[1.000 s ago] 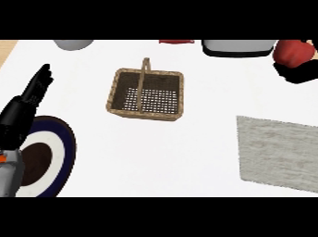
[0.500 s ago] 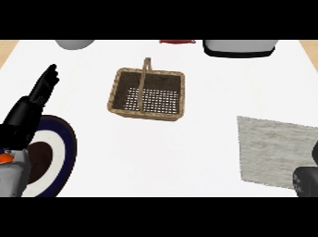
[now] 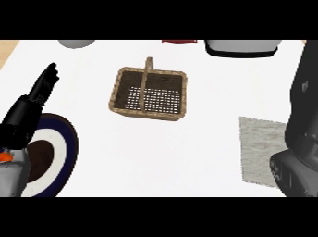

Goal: Pick the bell pepper from the placemat and place it in the basket

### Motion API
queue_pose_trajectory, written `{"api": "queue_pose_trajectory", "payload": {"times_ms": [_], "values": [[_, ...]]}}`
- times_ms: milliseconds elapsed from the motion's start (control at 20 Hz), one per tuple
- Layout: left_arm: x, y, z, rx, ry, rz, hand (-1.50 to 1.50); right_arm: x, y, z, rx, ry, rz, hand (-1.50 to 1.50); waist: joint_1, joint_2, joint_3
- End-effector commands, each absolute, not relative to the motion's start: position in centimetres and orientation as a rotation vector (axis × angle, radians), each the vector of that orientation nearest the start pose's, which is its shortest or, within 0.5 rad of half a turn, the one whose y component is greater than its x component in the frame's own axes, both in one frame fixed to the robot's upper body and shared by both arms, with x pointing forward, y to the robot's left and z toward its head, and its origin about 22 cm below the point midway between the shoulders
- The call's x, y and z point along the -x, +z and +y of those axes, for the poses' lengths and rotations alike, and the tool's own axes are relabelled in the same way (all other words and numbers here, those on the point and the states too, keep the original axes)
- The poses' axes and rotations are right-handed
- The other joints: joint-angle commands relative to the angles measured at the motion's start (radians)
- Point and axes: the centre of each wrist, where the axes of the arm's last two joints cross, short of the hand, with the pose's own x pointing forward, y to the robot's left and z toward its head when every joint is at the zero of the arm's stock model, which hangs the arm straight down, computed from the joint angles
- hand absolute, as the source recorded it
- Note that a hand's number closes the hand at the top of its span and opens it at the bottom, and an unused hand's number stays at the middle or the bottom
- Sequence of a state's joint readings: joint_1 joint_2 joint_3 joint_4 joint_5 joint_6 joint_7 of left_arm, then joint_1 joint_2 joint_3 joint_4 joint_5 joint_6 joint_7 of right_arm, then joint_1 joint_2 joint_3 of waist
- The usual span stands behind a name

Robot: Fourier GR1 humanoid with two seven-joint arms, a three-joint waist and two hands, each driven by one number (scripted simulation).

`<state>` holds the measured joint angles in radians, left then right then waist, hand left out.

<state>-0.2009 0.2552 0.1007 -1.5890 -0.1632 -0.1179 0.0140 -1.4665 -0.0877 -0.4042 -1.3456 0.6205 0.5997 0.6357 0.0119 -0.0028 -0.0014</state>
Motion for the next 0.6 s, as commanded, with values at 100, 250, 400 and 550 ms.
{"api": "queue_pose_trajectory", "payload": {"times_ms": [100,250,400,550], "values": [[-29.2,7.6,29.1,-0.299,-0.377,-1.716,0.00,-35.3,43.3,-7.8,0.432,0.803,-1.739,1.50,0.002,0.004,0.000],[-29.0,6.8,28.7,-0.281,-0.392,-1.733,0.00,-35.5,44.0,-4.9,0.447,0.879,-1.674,1.50,0.008,0.005,-0.001],[-28.2,7.1,28.7,-0.292,-0.385,-1.737,0.00,-36.9,41.7,-4.6,0.454,0.949,-1.597,1.50,0.005,0.003,0.000],[-28.5,7.7,28.1,-0.272,-0.389,-1.711,0.00,-37.1,41.4,-2.7,0.441,0.959,-1.539,1.50,0.008,0.002,0.000]]}}
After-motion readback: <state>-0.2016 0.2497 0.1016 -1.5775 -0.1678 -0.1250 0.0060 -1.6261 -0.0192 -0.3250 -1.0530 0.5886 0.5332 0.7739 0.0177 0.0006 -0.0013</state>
